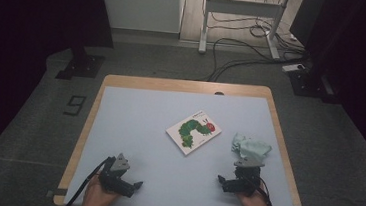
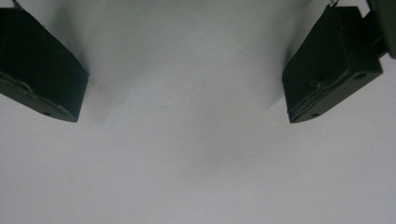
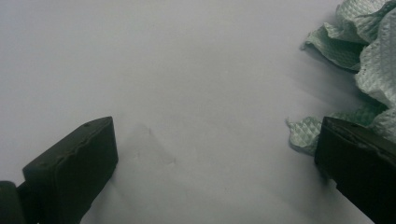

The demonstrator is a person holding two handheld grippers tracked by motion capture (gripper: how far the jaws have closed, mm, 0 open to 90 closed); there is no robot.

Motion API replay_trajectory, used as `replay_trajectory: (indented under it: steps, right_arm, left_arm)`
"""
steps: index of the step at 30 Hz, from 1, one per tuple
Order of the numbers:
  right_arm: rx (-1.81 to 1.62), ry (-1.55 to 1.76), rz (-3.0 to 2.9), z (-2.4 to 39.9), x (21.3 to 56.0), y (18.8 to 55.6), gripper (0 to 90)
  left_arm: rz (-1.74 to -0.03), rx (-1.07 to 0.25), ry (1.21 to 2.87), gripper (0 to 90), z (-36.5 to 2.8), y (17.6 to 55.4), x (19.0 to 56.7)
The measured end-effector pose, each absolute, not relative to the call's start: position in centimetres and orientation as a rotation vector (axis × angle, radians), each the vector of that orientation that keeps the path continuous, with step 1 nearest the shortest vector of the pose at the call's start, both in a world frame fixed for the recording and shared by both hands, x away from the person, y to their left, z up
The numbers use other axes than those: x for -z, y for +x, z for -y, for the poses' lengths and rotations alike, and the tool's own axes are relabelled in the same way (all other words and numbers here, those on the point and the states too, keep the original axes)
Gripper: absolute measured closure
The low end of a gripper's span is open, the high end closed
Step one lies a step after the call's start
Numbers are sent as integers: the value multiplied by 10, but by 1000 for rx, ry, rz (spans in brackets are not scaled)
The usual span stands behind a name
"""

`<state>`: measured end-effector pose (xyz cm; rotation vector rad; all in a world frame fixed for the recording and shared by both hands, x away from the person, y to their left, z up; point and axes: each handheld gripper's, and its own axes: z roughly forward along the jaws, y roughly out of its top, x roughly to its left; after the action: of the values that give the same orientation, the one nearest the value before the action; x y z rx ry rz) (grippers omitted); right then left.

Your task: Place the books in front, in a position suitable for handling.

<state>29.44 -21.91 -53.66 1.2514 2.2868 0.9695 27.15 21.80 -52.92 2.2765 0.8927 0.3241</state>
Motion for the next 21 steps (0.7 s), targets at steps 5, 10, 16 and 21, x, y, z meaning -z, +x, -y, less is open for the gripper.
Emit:
replay_trajectory:
  steps: [5, 10, 16, 21]
  right_arm:
    - [-965, 1252, -2288, 219, 536, 295, 0]
    - [-944, 1240, -2317, 217, 533, 295, 3]
    - [-982, 1188, -2330, 210, 524, 296, 1]
    - [-1020, 1163, -2320, 203, 513, 304, 2]
  left_arm:
    - [-892, -325, 2279, 0, -218, 272, 529]
    - [-909, -326, 2272, 0, -217, 272, 529]
    - [-930, -323, 2258, 0, -215, 272, 528]
    - [-912, -242, 2201, 0, -215, 283, 523]
